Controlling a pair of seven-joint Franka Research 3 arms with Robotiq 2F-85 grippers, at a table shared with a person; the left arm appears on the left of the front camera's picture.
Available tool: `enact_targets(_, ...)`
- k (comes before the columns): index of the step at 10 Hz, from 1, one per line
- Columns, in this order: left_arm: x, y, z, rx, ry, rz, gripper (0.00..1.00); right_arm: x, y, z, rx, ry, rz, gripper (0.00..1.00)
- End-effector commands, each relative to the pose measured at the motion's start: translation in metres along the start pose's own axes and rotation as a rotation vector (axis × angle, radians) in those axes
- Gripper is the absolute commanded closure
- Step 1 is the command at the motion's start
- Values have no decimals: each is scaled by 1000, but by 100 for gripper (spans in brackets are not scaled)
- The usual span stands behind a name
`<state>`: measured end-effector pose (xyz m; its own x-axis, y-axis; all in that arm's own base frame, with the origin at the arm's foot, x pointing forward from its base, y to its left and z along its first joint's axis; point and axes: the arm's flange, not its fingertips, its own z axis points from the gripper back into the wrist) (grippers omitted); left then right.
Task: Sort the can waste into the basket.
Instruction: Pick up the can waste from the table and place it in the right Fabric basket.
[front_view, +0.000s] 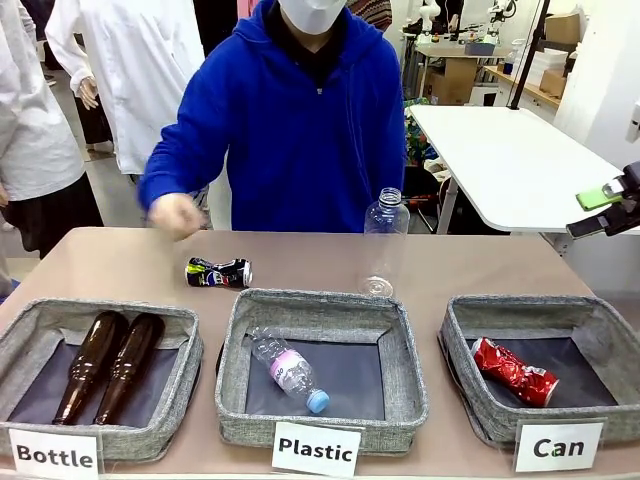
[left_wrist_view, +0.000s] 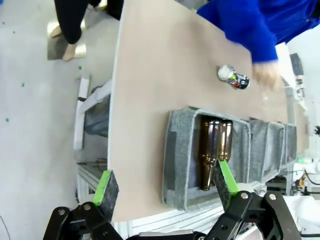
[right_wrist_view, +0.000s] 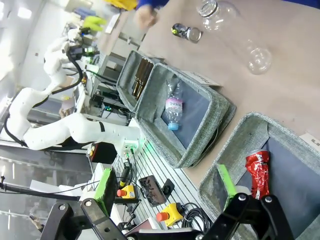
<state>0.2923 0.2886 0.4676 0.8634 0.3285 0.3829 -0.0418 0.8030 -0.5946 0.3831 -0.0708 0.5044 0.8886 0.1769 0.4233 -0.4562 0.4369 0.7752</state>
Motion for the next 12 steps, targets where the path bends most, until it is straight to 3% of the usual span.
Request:
enact_targets(1,22,-45,-14,58,18,-103,0,0,1,3,2,10,18,0)
enact_targets(3,48,-133,-56,157,105,-302,0,0,1,3,2,10,18,0)
enact_targets(6,93,-243,-153,348,213,-552,0,0,1,3,2,10,18,0)
enact_targets(8,99,-313,-224,483,221,-687,0,0,1,3,2,10,18,0)
enact_targets(9,101,-348,-265,574,158,-757,0,0,1,3,2,10,18,0)
enact_targets(10,101,-370,-301,555,165,-853,0,0,1,3,2,10,18,0)
enact_targets(12,94,-389,-359,465,324,-950,0,0,1,3,2,10,18,0)
